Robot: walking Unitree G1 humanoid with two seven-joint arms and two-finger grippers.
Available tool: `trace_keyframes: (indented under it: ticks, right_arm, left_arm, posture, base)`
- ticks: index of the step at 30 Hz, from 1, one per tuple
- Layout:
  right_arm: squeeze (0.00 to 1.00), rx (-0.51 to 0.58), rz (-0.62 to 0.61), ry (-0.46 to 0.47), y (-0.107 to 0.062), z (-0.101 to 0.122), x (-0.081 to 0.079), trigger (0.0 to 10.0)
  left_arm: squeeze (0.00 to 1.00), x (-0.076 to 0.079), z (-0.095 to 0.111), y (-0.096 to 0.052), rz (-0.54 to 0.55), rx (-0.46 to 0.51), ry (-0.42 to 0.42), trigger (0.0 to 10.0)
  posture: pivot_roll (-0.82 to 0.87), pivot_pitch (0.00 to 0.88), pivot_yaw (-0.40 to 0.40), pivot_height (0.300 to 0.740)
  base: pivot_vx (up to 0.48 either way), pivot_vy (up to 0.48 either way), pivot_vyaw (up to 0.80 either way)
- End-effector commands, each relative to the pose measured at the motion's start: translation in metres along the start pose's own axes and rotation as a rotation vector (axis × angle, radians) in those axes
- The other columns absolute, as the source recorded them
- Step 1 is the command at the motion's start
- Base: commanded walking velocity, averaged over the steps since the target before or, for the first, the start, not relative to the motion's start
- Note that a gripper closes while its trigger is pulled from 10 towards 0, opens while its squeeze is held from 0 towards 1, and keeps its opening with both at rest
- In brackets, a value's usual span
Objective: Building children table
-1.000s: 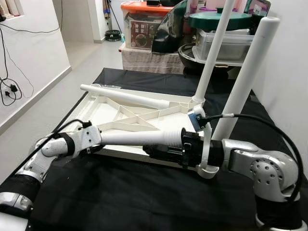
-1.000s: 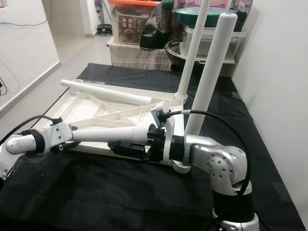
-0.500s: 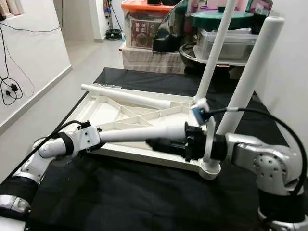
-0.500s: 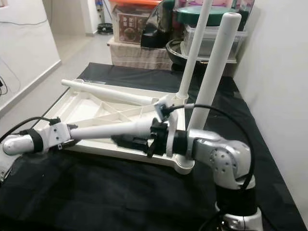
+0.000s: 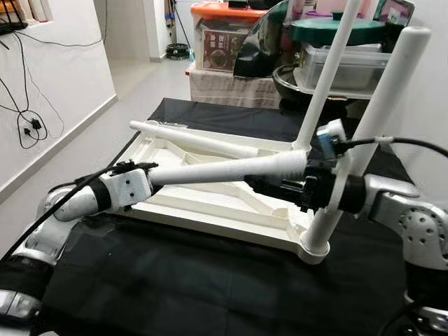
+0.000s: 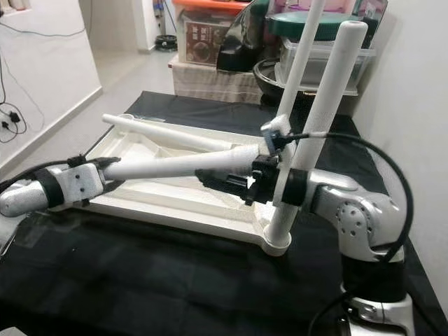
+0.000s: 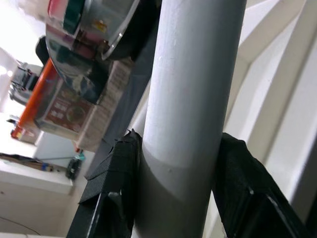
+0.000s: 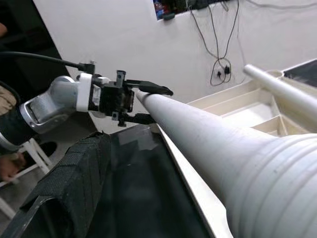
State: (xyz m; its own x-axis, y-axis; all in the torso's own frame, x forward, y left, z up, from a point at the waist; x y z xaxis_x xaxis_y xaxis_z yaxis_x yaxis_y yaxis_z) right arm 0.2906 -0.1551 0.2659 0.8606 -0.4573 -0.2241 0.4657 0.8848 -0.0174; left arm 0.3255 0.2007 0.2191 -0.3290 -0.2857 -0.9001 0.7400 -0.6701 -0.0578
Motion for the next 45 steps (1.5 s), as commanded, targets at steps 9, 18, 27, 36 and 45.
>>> trace_keyframes:
  ticks: [9, 18, 27, 36, 45]
  right_arm:
    - [0.00, 0.035, -0.054, -0.005, -0.005, -0.008, 0.014, 10.0]
    - [0.00, 0.055, -0.072, 0.043, -0.018, -0.011, 0.037, 10.0]
    - [0.00, 0.055, -0.110, 0.020, -0.019, -0.015, 0.049, 10.0]
    - [0.00, 0.154, -0.261, -0.155, 0.023, -0.018, 0.031, 10.0]
    - [0.00, 0.169, -0.403, -0.234, 0.055, -0.048, 0.015, 10.0]
  left_arm:
    - [0.00, -0.007, -0.005, -0.057, 0.034, -0.082, 0.026, 10.0]
    - [0.00, -0.015, 0.004, -0.094, 0.061, -0.145, 0.056, 10.0]
    - [0.00, -0.010, 0.018, -0.096, 0.087, -0.139, 0.039, 10.0]
    - [0.00, -0.014, 0.018, -0.099, 0.298, -0.209, -0.055, 10.0]
    - [0.00, 0.000, 0.009, -0.099, 0.630, -0.347, -0.206, 10.0]
  posture:
    - [0.00, 0.000, -0.045, 0.740]
    - [0.04, 0.000, -0.072, 0.740]
    - [0.05, 0.000, -0.082, 0.740]
    - [0.03, 0.000, -0.066, 0.740]
    - [0.05, 0.000, -0.086, 0.740]
  base:
    - [0.000, 0.000, 0.00]
    - [0.000, 0.000, 0.00]
    - [0.000, 0.000, 0.00]
    - [0.000, 0.000, 0.00]
    - [0.000, 0.000, 0.00]
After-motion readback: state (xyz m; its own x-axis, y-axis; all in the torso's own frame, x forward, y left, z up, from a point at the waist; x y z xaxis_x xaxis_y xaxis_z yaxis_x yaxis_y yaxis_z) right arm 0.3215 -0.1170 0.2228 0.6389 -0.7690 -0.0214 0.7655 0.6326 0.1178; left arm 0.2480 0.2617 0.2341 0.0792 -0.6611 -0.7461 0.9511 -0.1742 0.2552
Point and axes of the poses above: a point about 5 cm out from each wrist's last joint towards the gripper, its own y axis pointing out of the wrist towards the gripper, its own z axis along the axis of the wrist's last joint, x = y × z, the point moved 1 cm from there along y, pointing out of the wrist towards the gripper, and after that the axes turned 3 degrees about y, right-handed, at the moved point
